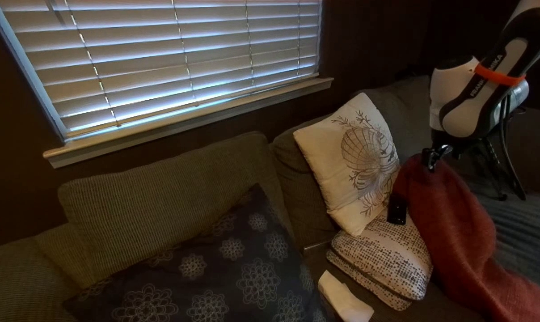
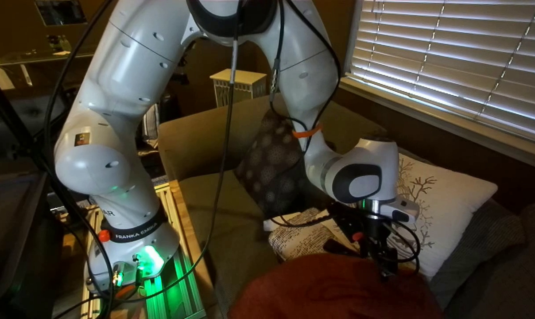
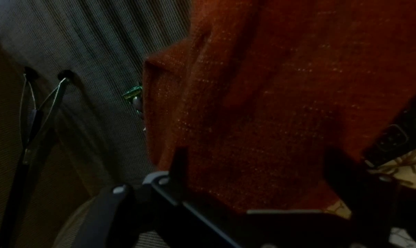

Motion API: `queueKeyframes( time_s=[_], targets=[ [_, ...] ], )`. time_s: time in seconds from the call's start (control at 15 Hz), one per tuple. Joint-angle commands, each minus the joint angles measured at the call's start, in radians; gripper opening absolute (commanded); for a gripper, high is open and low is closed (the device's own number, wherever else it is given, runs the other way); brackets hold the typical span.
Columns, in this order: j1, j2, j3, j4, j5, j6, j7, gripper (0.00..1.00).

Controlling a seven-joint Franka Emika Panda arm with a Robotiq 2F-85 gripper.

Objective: Move the blanket to the right and the remote to the left

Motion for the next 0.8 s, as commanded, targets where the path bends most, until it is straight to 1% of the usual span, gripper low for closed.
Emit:
queueKeyframes(
  time_s=[0.0,0.07,0.27,0.47,0.6,0.67,0.73],
  targets=[
    [0.036,-0.074,-0.021,-0.108,-0.040,0.043,-0.017,1.00],
    [0.027,-0.084,-0.001,-0.125,-0.037,0.066,-0.038,1.00],
    [-0.017,-0.128,0.101,-0.194,0.016,0.162,-0.095,1.00],
    [-0.078,-0.127,0.239,-0.200,0.100,0.163,-0.117,1.00],
    [-0.119,-0.108,0.327,-0.174,0.161,0.149,-0.132,1.00],
    [-0.132,-0.091,0.359,-0.153,0.191,0.143,-0.132,1.00],
    [-0.136,-0.076,0.376,-0.136,0.214,0.147,-0.127,1.00]
  ],
)
